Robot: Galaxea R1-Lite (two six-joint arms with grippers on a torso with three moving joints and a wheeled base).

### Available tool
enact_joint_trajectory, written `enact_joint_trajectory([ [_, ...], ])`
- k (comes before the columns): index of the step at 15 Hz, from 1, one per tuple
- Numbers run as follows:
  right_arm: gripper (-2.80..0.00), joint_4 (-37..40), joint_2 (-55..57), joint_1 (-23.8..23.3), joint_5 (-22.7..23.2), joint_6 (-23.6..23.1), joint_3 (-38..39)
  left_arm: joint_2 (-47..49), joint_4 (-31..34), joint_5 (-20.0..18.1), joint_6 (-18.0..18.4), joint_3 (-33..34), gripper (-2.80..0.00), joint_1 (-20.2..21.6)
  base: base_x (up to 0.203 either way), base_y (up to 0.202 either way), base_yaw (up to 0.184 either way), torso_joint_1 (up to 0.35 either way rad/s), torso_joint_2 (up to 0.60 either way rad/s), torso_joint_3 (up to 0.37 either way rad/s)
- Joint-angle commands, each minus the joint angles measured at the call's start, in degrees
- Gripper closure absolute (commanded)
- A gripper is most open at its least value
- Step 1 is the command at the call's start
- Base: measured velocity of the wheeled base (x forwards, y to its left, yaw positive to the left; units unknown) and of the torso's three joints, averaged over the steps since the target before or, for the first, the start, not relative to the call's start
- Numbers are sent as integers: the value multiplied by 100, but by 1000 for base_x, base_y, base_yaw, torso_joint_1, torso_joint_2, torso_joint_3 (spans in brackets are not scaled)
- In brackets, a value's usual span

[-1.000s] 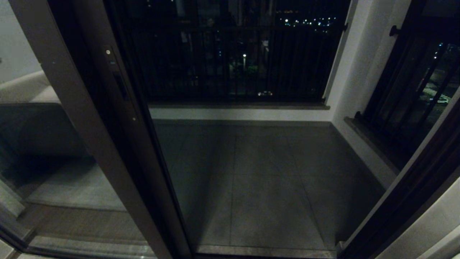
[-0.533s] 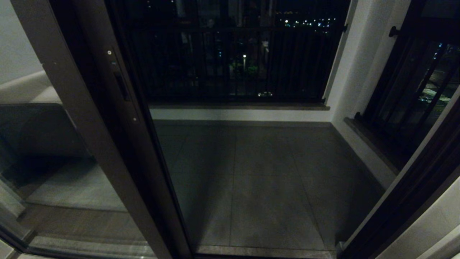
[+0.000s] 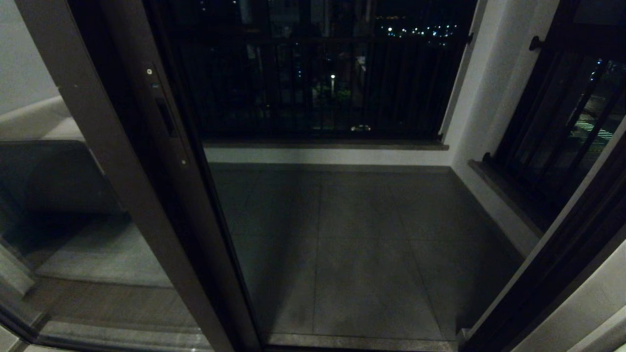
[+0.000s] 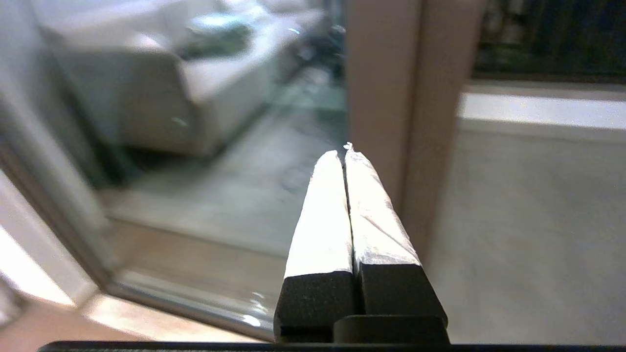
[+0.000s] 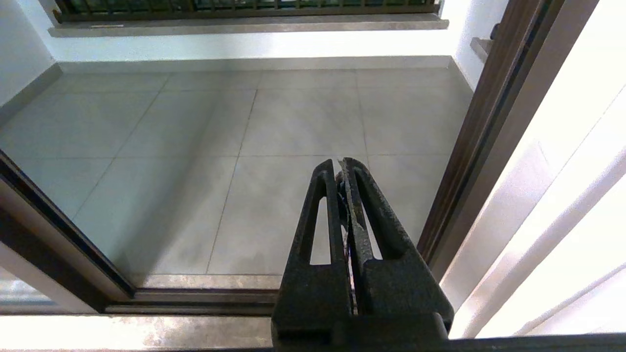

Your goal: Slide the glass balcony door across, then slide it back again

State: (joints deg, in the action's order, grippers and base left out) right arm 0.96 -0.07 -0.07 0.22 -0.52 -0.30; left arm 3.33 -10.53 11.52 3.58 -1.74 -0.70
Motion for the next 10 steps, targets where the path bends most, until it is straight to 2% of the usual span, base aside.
enact_joint_trajectory([
  [1,0,0,7,-1,4,-1,4,-332,318,-938,-171,199,0,31,0,0,0,0,0,0],
  [2,0,0,7,7,4,-1,3,-338,809,-1181,-167,181,0,33,0,0,0,0,0,0],
  [3,0,0,7,-1,4,-1,1,-318,1005,-1287,-147,139,0,35,0,0,0,0,0,0],
  [5,0,0,7,2,4,-1,1,-339,957,-1282,-186,154,0,35,0,0,0,0,0,0],
  [7,0,0,7,-1,4,-1,4,-342,1071,-1146,-402,183,0,35,0,0,0,0,0,0],
  [10,0,-46,315,4,-9,3,17,-342,1070,-1152,-376,183,0,35,0,0,0,0,0,0],
])
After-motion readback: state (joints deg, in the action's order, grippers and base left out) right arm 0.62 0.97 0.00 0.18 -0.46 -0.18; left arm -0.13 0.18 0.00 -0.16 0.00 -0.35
